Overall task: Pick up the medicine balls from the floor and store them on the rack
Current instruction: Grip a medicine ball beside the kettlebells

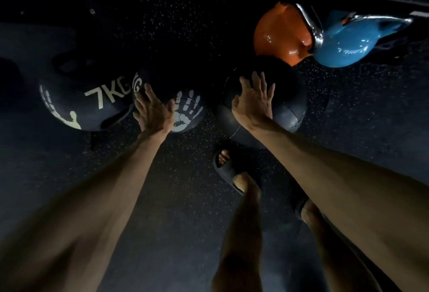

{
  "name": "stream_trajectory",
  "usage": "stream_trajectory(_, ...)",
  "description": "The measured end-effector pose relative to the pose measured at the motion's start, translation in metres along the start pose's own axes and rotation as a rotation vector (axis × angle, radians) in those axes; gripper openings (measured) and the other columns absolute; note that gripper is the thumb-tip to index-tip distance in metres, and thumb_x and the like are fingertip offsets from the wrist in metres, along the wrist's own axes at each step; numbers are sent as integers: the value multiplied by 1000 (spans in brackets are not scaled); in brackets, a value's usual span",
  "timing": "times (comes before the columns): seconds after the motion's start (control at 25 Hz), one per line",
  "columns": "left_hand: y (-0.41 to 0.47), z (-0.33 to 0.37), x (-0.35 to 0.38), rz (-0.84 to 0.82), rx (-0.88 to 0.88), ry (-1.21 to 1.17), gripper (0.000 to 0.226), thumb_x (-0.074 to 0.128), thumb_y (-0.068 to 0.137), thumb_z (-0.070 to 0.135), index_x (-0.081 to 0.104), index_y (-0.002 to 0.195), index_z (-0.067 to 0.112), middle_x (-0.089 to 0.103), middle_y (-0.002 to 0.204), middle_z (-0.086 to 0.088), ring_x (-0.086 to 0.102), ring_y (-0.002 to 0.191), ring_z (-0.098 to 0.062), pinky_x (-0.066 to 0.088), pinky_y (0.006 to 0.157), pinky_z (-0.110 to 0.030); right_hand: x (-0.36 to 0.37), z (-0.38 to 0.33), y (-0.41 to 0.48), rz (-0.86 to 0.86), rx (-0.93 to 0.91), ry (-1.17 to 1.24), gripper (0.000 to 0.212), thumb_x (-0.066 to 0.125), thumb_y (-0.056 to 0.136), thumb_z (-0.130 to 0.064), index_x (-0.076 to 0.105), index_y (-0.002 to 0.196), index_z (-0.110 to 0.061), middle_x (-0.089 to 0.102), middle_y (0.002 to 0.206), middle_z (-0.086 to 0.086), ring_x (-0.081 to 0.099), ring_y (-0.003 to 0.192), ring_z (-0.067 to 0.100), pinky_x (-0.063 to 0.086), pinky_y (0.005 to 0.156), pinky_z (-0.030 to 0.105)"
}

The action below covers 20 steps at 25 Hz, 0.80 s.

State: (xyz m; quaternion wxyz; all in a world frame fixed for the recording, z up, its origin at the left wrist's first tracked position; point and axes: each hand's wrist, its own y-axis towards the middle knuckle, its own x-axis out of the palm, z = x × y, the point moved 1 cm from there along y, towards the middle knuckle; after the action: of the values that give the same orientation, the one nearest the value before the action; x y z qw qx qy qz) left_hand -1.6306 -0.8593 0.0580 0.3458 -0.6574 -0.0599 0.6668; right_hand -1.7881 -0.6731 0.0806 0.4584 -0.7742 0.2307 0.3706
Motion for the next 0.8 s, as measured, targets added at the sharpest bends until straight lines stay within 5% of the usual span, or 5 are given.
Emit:
stream_trajectory(0.08, -16, 10, -9, 41, 73, 58, 74, 50, 99, 43, 16, 156, 10, 20, 159, -27, 28, 143, -43, 31, 113, -57, -10, -2, -19, 15, 19, 43, 54, 46, 96, -23, 40, 149, -13, 23, 163, 18, 7, 155, 34, -1, 123, 60)
stream_trajectory(0.2, -55, 39, -17, -168, 233, 193, 55, 45, 101, 41, 34, 146, 10, 42, 147, -23, 46, 132, -38, 44, 103, -54, -39, -3, -65, 7, 57, 105, 39, 48, 97, -23, 53, 134, -13, 48, 142, 14, 38, 138, 34, 19, 120, 54)
stream_trajectory(0.36, -144, 100, -49, -381, 374, 260, 35, 43, 102, 35, 53, 124, 8, 65, 111, -15, 63, 95, -28, 53, 84, -42, -86, 12, -155, -112, 184, 207, 30, 46, 100, -24, 59, 125, -13, 60, 123, 12, 56, 115, 31, 42, 91, 39)
stream_trajectory(0.6, -298, 145, -103, -372, 751, 389, 33, 46, 101, 32, 53, 125, 11, 65, 112, -10, 66, 100, -27, 55, 84, -40, -142, 39, -311, -207, 348, 315, 21, 42, 102, -27, 58, 107, -15, 64, 103, 9, 62, 94, 27, 52, 85, 45)
stream_trajectory(0.8, -412, 136, -117, -412, 854, 603, 29, 49, 101, 33, 56, 121, 14, 66, 114, -11, 66, 102, -27, 55, 85, -40, -161, 66, -438, -161, 419, 398, 22, 47, 102, -26, 57, 120, -17, 62, 100, 5, 63, 88, 22, 50, 72, 37)
